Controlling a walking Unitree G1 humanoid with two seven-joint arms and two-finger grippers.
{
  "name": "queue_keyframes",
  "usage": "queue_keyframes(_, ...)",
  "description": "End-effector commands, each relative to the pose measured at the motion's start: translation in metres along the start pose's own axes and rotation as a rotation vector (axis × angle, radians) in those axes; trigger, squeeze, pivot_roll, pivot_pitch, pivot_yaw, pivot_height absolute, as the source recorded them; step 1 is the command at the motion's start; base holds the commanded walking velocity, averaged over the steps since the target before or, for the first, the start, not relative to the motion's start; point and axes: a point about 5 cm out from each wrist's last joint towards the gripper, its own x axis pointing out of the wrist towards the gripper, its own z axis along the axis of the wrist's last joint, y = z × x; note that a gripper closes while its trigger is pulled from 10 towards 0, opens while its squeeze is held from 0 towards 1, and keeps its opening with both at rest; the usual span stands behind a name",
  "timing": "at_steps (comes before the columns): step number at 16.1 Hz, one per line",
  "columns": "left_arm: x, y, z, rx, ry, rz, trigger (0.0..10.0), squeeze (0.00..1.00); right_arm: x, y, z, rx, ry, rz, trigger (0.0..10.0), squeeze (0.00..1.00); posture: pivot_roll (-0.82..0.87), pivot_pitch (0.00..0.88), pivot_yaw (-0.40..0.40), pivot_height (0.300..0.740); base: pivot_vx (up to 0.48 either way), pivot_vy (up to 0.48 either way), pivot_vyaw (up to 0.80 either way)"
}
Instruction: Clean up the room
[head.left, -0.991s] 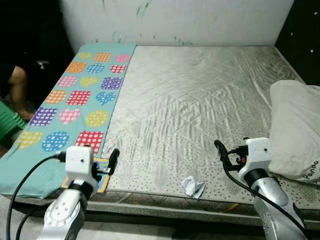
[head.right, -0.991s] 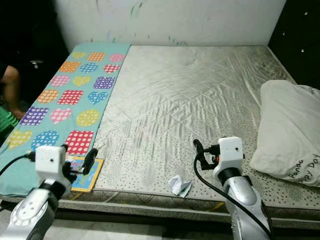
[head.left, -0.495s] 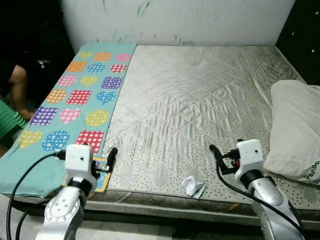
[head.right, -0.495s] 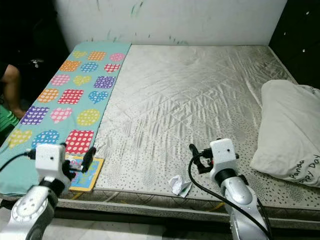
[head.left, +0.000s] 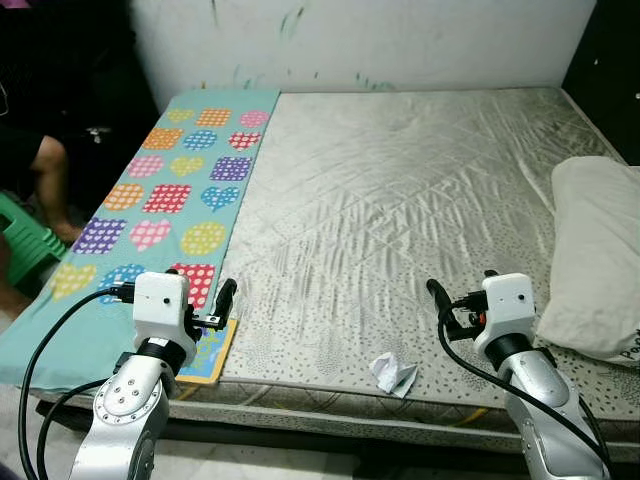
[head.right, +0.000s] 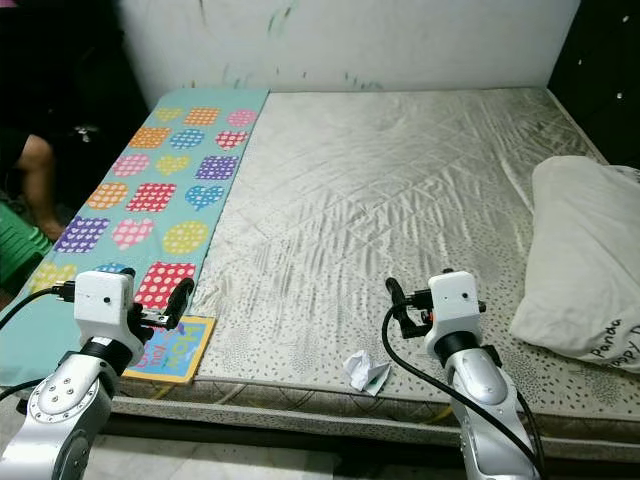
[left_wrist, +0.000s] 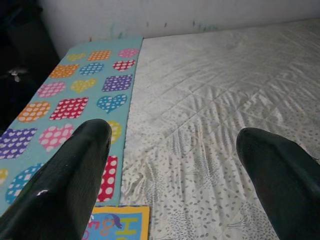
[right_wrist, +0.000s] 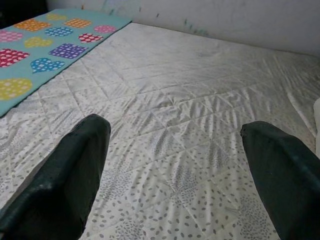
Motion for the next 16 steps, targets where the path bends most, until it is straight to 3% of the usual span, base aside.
queue_keyframes(1, 0.001, 0.004, -0.001, -0.005, 0.001, 0.034, 10.0, 0.0, 0.004, 0.005, 0.004, 0.009, -0.021, 0.042, 10.0, 0.0, -0.19, 0.008, 0.027, 0.74, 0.0, 0.0, 0.0)
queue_keyframes(2, -0.005, 0.0, -0.007, -0.056, 0.013, 0.071, 10.0, 0.0, 0.001, 0.008, 0.003, -0.016, 0.001, 0.133, 10.0, 0.0, -0.19, 0.012, 0.009, 0.74, 0.0, 0.0, 0.0)
queue_keyframes(5, -0.014, -0.002, -0.015, -0.077, 0.038, 0.093, 10.0, 0.0, -0.013, -0.001, -0.005, -0.037, 0.039, 0.157, 10.0, 0.0, -0.2, 0.021, -0.013, 0.74, 0.0, 0.0, 0.0)
queue_keyframes(16, 0.001, -0.007, -0.012, -0.085, 0.034, 0.042, 10.0, 0.0, -0.024, -0.001, -0.004, -0.004, 0.017, 0.136, 10.0, 0.0, -0.27, 0.035, 0.048, 0.74, 0.0, 0.0, 0.0)
